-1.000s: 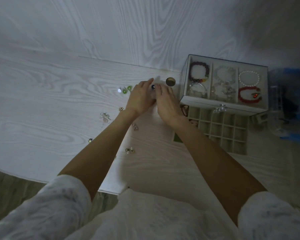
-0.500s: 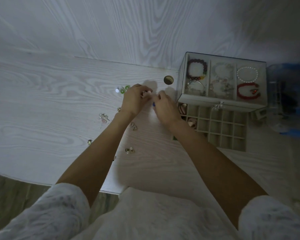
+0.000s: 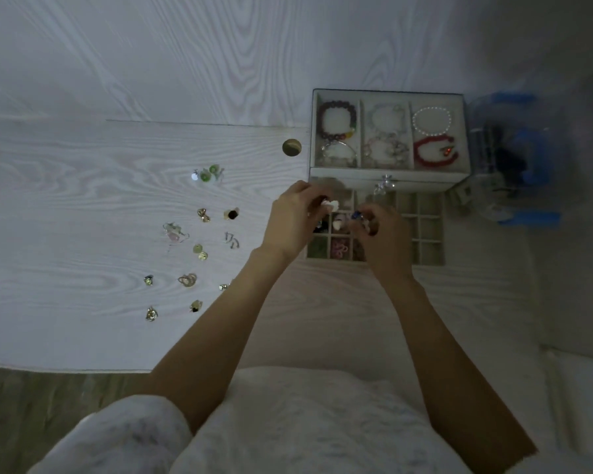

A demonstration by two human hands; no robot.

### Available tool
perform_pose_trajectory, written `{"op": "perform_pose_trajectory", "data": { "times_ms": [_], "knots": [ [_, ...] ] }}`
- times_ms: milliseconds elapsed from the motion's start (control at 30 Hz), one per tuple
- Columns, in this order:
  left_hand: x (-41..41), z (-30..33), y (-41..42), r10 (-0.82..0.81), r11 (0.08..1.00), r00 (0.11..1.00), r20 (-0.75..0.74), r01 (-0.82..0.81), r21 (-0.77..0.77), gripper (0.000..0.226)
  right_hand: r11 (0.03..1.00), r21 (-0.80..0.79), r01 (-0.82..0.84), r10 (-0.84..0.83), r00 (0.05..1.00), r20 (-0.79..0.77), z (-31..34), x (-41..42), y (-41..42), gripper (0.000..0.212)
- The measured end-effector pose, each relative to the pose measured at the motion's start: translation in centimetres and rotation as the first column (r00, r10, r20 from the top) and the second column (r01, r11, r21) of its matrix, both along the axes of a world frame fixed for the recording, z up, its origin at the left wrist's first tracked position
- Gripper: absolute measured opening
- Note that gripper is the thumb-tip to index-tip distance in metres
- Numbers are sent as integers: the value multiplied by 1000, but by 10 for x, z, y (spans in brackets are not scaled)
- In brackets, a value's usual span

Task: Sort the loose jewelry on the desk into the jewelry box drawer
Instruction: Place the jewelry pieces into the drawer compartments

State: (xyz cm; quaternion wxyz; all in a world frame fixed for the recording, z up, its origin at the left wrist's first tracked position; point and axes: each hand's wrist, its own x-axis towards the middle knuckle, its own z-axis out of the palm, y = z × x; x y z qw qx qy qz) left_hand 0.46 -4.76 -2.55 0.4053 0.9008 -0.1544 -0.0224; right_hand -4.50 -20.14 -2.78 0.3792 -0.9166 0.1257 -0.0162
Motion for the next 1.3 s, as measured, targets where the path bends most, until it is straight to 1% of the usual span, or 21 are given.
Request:
{"op": "perform_pose_trajectory", "data": {
  "times_ms": [100,267,367,500,600,733,800,900,967,1033,1100,1167,1233,1300],
  "knots": [
    [6,-1,-25,-14,997,996,85,7,76,20,1000,-5,29,-29,999,31,1,-1,-9,15],
    [8,-11,-42,82,995,996,42,-84,48,16,999,3,39,-39,997,67,0,5,-13,13],
    [6,-16,-41,96,991,994,53,-100,90,20,1000,-15,22,-21,997,80,-1,10,-12,16],
    [5,-22,-34,67,977,993,98,-86,196,29,999,-37,-38,40,998,53,2,17,-2,20],
    [4,-22,-28,28,962,989,142,-65,265,28,994,-92,-53,60,995,74,-2,24,6,22],
    [4,-21,-23,-16,935,980,200,-56,351,25,966,-244,-90,118,987,105,-10,31,15,25],
    [4,-22,-20,-32,909,973,228,-66,412,25,952,-290,-102,135,986,97,-13,32,18,30],
    [3,-24,-16,-68,896,967,246,-49,442,21,956,-248,-155,182,979,87,-17,27,17,43],
    [2,-24,-14,-84,899,960,269,-44,436,18,957,-221,-188,210,975,79,-20,21,14,46],
    [0,-24,-14,-91,901,951,297,-48,431,18,949,-240,-206,235,967,97,-23,16,13,43],
    [-1,-25,-14,-99,900,943,318,-51,432,17,910,-353,-218,270,957,106,-25,14,13,41],
    [-2,-24,-15,-104,900,939,329,-52,432,16,872,-448,-196,267,958,101,-25,15,16,36],
    [-2,-24,-15,-102,899,941,323,-51,434,15,872,-466,-149,229,966,119,-25,19,19,28],
    [-2,-23,-15,-94,904,951,296,-43,426,15,902,-412,-131,196,973,120,-24,24,20,21]
  ]
}}
